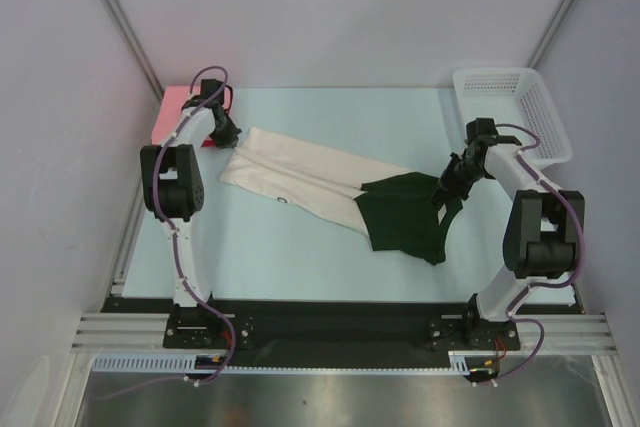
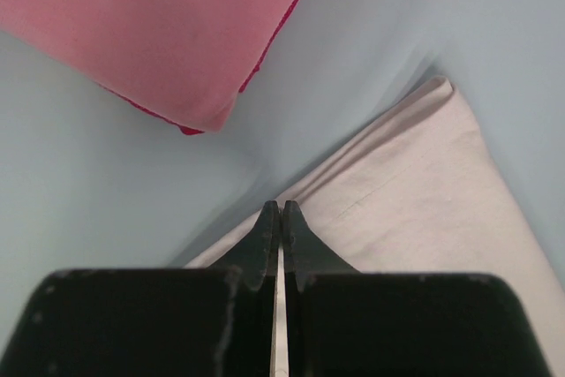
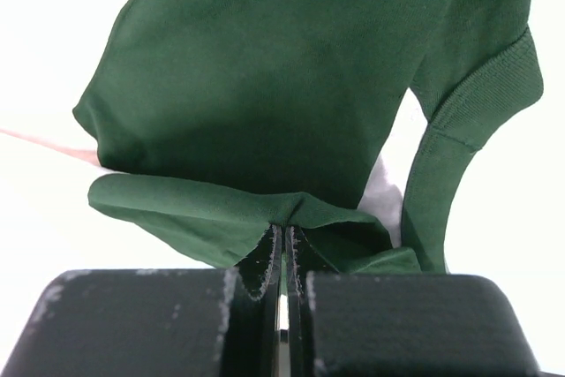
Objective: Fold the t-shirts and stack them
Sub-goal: Fold the tshirt
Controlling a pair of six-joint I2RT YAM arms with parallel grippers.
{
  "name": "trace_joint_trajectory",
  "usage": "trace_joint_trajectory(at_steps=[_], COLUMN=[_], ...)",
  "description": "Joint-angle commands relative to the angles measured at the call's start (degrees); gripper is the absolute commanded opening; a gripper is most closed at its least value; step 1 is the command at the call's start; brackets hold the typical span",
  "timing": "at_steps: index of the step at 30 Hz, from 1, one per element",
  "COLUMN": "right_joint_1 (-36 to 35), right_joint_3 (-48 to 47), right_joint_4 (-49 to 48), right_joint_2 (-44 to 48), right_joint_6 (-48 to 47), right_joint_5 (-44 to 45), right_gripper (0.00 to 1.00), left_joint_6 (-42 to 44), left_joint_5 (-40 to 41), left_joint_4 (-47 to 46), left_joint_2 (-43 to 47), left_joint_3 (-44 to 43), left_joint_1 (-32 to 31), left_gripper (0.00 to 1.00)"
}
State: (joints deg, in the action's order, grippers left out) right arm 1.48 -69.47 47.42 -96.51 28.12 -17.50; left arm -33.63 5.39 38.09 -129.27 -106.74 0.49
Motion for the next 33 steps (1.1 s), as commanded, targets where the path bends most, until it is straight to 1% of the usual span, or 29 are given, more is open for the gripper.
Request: trace_joint_trajectory(at_steps=[1,4,6,7,8,9,10,11,12,13,15,16,18,19,20,21,22,23,24,25,26,27,28,29,31,33], right_joint_1=[0.5,0.5,0.5,0.5,0.7,1.1,1.2,1.2,1.1,1.0,0.0,-1.3,-4.0,-6.8,-8.3,-10.2,-11.9,-15.6,-17.7,-19.7,-23.9,-25.5,-26.9,-28.0,-30.8,-32.8], right_joint_3=[-2.0,-2.3,-3.1,-3.6,-5.5,-6.3,-7.5,-10.3,-11.9,-13.2,-16.6,-17.4,-20.1,-21.0,-21.5,-21.9,-22.3,-22.2,-21.9,-21.7,-21.7,-21.8,-21.4,-20.5,-20.3,-20.7], right_joint_4=[-1.5,-2.7,-3.4,-3.5,-3.3,-3.0,-2.5,-0.3,0.7,1.7,4.1,4.6,6.2,6.7,6.6,6.3,5.6,3.7,2.3,0.9,-1.4,-2.8,-4.1,-6.5,-8.1,-8.8], right_joint_2=[-1.1,-2.3,-4.0,-4.9,-5.9,-7.9,-8.8,-9.5,-10.1,-10.1,-9.1,-7.6,-6.6,-6.2,-5.5,-5.4,-5.2,-5.4,-5.7,-6.1,-7.6,-8.5,-9.6,-10.3,-12.7,-14.5], right_joint_6=[-1.7,-1.5,-1.6,-1.7,-2.1,-2.6,-3.2,-4.7,-5.6,-6.5,-8.8,-9.6,-10.4,-10.6,-10.6,-10.1,-8.6,-7.3,-6.2,-4.2,-3.3,-2.2,-0.8,1.2,2.6,3.3], right_joint_5=[-1.0,-1.9,-1.8,-1.3,-0.8,0.6,1.8,4.9,6.1,7.3,11.4,12.5,14.6,14.4,13.6,12.9,11.7,9.1,8.5,8.4,7.6,6.8,6.1,5.8,5.6,5.6], right_gripper=[0.0,0.0,0.0,0.05,0.07,0.11,0.22,0.27,0.31,0.36,0.43,0.48,0.53,0.53,0.53,0.53,0.53,0.53,0.52,0.5,0.47,0.41,0.23,0.2,0.12,0.11], left_joint_6=[-0.4,0.4,2.1,2.9,3.8,4.6,6.7,7.9,8.7,10.3,11.3,12.2,12.5,12.4,12.2,11.6,11.1,11.0,11.0,11.0,11.0,10.9,10.8,10.7,10.7,10.6], left_joint_5=[1.6,2.3,3.3,5.3,6.6,7.8,9.2,11.1,12.1,12.7,12.6,11.9,8.3,6.1,3.4,-1.8,-3.1,-4.0,-4.9,-5.8,-6.9,-7.4,-8.9,-9.5,-11.6,-12.2], left_joint_4=[0.1,1.2,2.9,3.5,3.9,4.4,5.0,5.2,5.4,5.3,5.1,3.7,1.2,-1.2,-3.0,-5.7,-6.4,-7.1,-8.1,-8.7,-9.0,-9.3,-9.5,-9.8,-9.8,-9.5], left_joint_2=[-0.1,-1.1,-1.6,-1.6,-1.4,-1.0,-0.5,1.3,2.3,3.6,8.0,9.5,14.5,15.9,17.4,18.8,19.1,19.2,19.1,18.8,18.5,17.9,16.8,16.0,14.4,12.5], left_joint_3=[-2.9,-5.1,-7.0,-8.8,-9.6,-10.1,-10.5,-10.2,-9.7,-7.7,-4.6,-0.5,4.3,9.0,11.4,13.4,16.0,17.1,17.8,18.9,19.3,19.5,20.0,20.2,19.9,20.1], left_joint_1=[0.0,-0.1,0.0,0.0,0.0,-1.7,-1.9,-2.2,-2.7,-3.0,-3.4,-3.7,-4.2,-4.3,-4.3,-4.4,-4.5,-4.9,-5.7,-6.1,-6.4,-6.8,-7.0,-7.2,-7.3,-7.4], left_gripper=[0.0,0.0,0.16,0.25,0.4,0.46,0.51,0.59,0.62,0.63,0.64,0.63,0.6,0.59,0.54,0.51,0.49,0.43,0.41,0.39,0.37,0.37,0.34,0.33,0.3,0.29])
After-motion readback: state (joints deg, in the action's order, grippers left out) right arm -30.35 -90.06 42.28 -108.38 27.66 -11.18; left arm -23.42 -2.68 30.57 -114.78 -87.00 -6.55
